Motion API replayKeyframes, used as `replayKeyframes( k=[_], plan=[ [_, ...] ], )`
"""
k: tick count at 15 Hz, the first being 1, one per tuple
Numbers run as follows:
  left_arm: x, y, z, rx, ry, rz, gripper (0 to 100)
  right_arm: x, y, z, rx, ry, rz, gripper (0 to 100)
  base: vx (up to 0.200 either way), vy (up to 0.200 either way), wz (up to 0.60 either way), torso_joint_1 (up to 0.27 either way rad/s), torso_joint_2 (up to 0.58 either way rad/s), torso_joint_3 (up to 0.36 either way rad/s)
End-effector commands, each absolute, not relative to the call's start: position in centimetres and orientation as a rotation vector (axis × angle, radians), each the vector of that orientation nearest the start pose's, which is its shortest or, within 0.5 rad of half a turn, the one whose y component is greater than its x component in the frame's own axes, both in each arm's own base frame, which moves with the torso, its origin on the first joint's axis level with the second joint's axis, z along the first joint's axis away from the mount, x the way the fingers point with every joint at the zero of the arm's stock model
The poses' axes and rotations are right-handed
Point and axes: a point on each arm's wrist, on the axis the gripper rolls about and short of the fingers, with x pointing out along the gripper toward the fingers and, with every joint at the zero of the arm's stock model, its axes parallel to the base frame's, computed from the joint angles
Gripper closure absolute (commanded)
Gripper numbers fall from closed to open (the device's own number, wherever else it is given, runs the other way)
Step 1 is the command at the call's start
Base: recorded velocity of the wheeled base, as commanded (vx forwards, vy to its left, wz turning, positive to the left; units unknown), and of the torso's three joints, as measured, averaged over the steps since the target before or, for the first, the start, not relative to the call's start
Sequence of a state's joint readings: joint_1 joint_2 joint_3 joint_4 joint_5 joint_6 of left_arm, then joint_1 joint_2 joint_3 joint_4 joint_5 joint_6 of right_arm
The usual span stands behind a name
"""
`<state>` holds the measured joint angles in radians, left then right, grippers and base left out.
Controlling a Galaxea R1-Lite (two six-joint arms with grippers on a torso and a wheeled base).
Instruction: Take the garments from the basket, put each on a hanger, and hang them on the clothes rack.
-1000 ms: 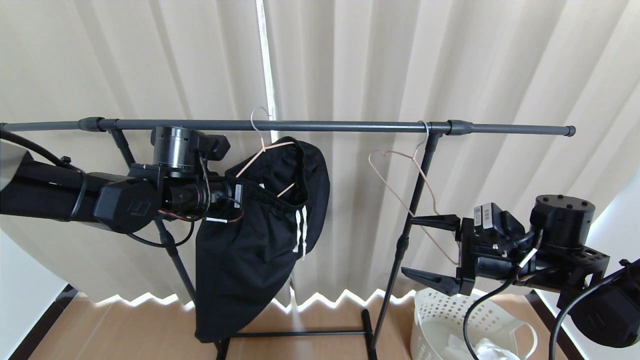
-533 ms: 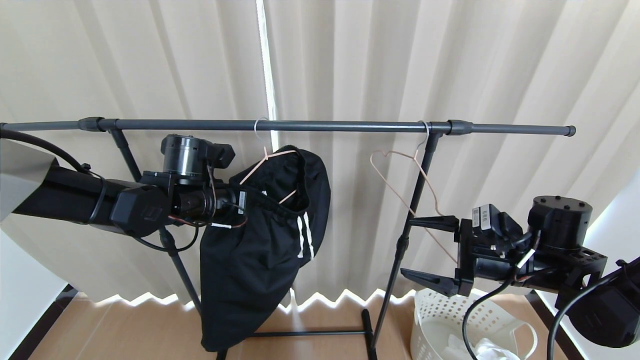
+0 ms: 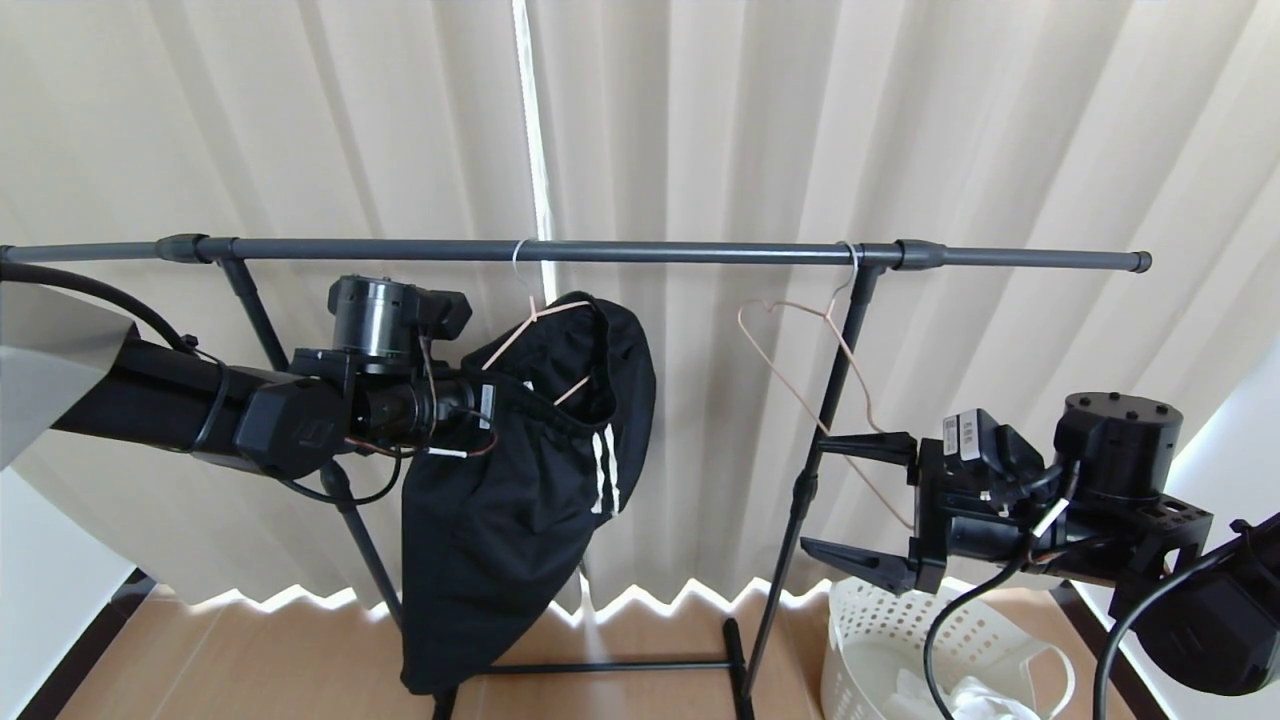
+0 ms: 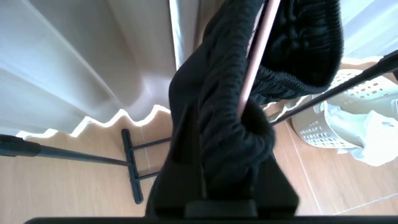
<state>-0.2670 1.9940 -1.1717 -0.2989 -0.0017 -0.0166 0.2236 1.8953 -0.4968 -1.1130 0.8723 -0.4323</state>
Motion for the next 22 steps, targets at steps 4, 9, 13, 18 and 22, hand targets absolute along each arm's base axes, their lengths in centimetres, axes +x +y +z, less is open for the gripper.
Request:
replayKeyframes(
  k=[4, 9, 13, 18, 22],
  plan=[
    [37.2, -10.2, 14.7, 0.054, 0.52, -0.255, 0, 27.9, 8.1, 9.9, -0.291, 0.043, 1.127, 0, 0.0, 0.0, 0.0, 0.0, 0.0, 0.0],
    [35.8, -9.7, 16.4, 0.066, 0.485, -0.212, 0, 27.7, 8.1, 10.0, -0.291, 0.041, 1.128, 0, 0.0, 0.0, 0.0, 0.0, 0.0, 0.0],
    [33.4, -9.5, 18.0, 0.065, 0.459, -0.23, 0, 27.4, 8.0, 10.5, -0.297, 0.025, 1.126, 0, 0.0, 0.0, 0.0, 0.0, 0.0, 0.0],
    [29.1, -9.2, 21.0, 0.066, 0.435, -0.26, 0, 26.2, 7.7, 12.0, -0.309, -0.019, 1.12, 0, 0.0, 0.0, 0.0, 0.0, 0.0, 0.0],
    [20.6, -7.1, 22.7, 0.063, 0.42, -0.291, 0, 21.2, 8.4, 17.2, -0.134, -0.046, 0.969, 0, 0.0, 0.0, 0.0, 0.0, 0.0, 0.0]
  ],
)
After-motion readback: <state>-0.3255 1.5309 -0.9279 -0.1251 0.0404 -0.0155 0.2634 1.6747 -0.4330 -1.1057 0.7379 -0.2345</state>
